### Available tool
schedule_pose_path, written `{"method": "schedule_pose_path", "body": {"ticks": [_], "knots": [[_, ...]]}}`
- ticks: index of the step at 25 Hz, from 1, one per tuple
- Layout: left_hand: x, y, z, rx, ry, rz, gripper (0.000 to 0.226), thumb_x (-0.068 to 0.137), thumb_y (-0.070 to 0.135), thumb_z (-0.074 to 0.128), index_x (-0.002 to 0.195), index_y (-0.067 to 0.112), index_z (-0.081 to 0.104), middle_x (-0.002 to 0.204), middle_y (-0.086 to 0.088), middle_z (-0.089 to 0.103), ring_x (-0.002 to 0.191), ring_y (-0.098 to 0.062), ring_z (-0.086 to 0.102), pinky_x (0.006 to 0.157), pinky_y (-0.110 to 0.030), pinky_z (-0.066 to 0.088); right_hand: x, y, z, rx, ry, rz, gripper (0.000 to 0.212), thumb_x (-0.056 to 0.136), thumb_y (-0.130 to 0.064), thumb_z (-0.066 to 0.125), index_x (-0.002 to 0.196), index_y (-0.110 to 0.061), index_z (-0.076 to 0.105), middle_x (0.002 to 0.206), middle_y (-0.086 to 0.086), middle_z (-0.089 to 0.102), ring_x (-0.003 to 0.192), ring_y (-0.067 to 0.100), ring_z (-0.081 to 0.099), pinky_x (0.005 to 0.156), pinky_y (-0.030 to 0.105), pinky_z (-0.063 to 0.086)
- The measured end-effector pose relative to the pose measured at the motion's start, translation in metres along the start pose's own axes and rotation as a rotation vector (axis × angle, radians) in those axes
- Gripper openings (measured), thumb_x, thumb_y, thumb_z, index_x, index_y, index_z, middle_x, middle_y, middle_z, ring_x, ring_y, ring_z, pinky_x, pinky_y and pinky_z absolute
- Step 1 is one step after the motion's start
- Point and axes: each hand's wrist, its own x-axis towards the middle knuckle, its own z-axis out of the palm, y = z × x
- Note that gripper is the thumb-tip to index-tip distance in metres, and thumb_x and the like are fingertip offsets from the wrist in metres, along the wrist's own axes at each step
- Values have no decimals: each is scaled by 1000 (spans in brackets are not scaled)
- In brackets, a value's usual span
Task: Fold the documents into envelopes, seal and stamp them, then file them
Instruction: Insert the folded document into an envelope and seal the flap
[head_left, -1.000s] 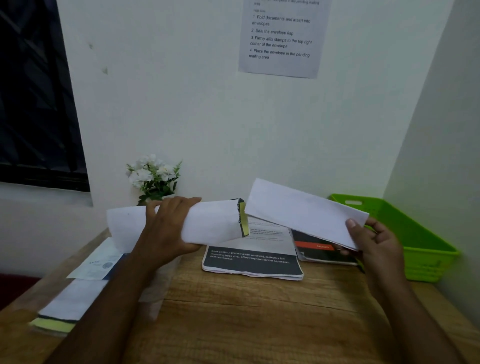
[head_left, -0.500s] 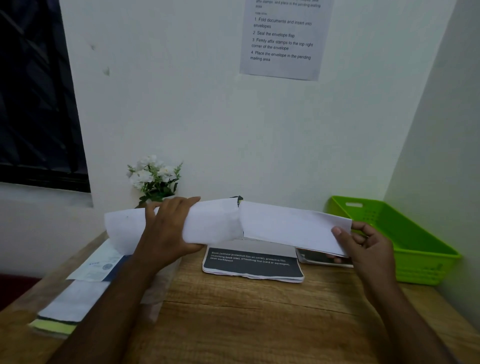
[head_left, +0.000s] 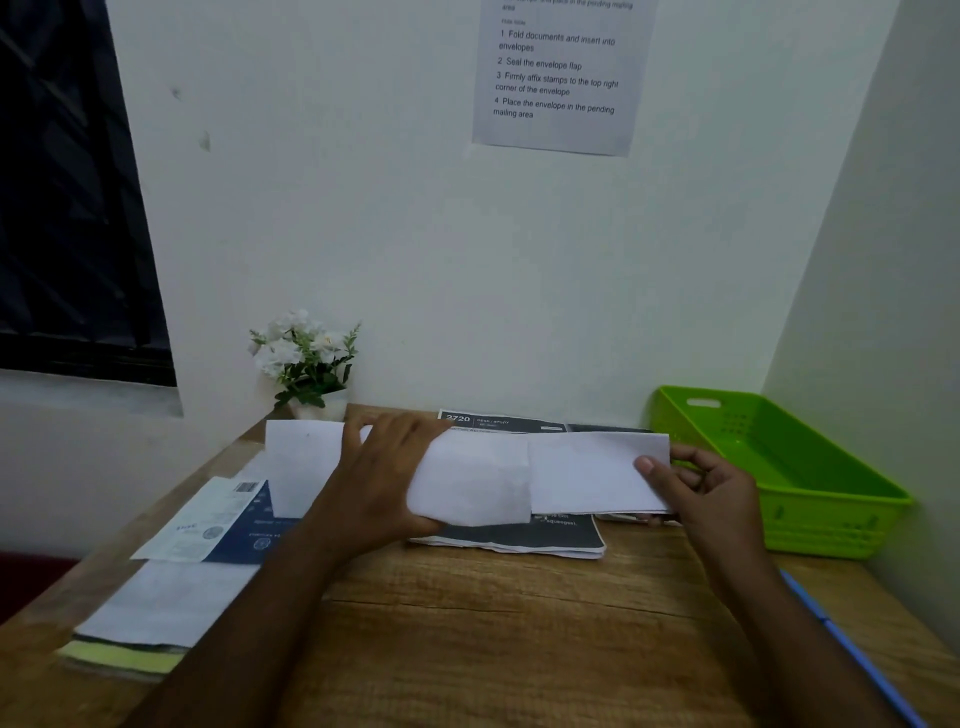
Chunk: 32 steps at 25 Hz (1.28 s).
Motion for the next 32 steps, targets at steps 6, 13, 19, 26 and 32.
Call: {"method": "schedule_pose_path", "body": {"ticks": [6,13,19,26,32], "knots": [[0,8,2,23,-10,16,92,57,67,61,135,27,34,130,-1,51,119,-20,45,102,-48,28,-7,3,11,-66,-73,59,14,87,-15,65,100,-15,67,87,-3,74,69,4,69,51,18,53],[-1,5,-3,31,5,-18,89,58,67,62,133,24,41,128,1,51,118,-19,45,102,-48,29,-4,-1,2,2,-62,268,9,90,-11,60,93,-15,68,82,5,72,63,13,66,48,22,50],[-1,11,-4,53,-12,3,91,55,65,62,132,22,40,125,-3,53,115,-22,47,99,-48,28,-8,-2,4,-18,-82,230,11,87,-10,65,97,-11,70,80,4,72,60,10,65,49,23,49],[1,22,-1,34,-43,28,94,59,71,58,136,21,39,129,-3,50,119,-19,43,101,-47,27,-15,1,18,-8,-96,175,5,82,-6,70,86,-8,70,65,1,72,51,7,62,44,18,44],[1,34,2,62,-49,54,95,59,69,58,137,20,37,130,-4,50,119,-21,44,101,-48,27,-23,3,30,-33,-164,139,15,77,-4,74,92,-9,74,69,0,73,55,5,62,48,16,45]]}}
